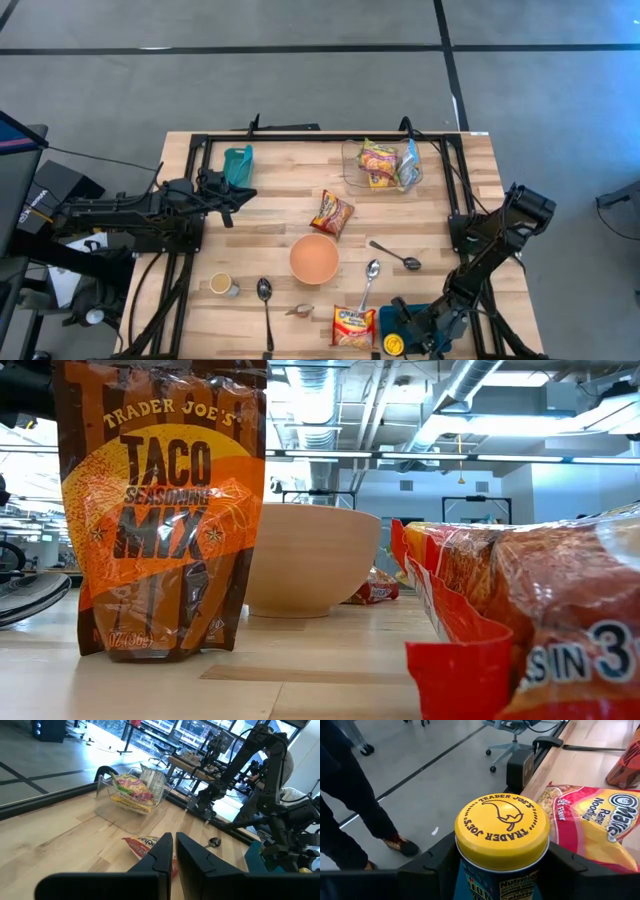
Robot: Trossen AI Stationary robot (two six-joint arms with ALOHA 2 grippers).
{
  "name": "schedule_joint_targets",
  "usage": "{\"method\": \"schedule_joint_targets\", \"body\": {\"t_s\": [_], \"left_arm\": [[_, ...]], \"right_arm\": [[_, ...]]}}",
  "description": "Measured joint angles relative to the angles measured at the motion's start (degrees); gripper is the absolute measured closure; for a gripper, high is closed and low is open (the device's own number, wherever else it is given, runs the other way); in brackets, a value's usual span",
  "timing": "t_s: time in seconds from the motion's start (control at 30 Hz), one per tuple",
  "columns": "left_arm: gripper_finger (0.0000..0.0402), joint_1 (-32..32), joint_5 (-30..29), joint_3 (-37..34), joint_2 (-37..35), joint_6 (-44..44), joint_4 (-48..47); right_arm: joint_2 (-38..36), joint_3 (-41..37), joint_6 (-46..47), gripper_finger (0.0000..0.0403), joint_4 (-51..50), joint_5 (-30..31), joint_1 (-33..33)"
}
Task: Pick & Place Food Item
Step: Put the yellow seasoning can into the dark blue bin
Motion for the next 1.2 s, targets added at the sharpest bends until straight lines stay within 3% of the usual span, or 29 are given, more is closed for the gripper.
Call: {"method": "schedule_joint_targets", "body": {"t_s": [0.77, 1.2], "left_arm": [[0.0385, 0.0, 0.0, 0.0, 0.0, 0.0, 0.0], [0.0385, 0.0, 0.0, 0.0, 0.0, 0.0, 0.0]], "right_arm": [[-0.1, 0.0, -0.1, 0.016, -0.5, 0.0, 0.0], [-0.1, 0.0, -1.4, 0.0157, -0.7, 0.0, -0.1]]}}
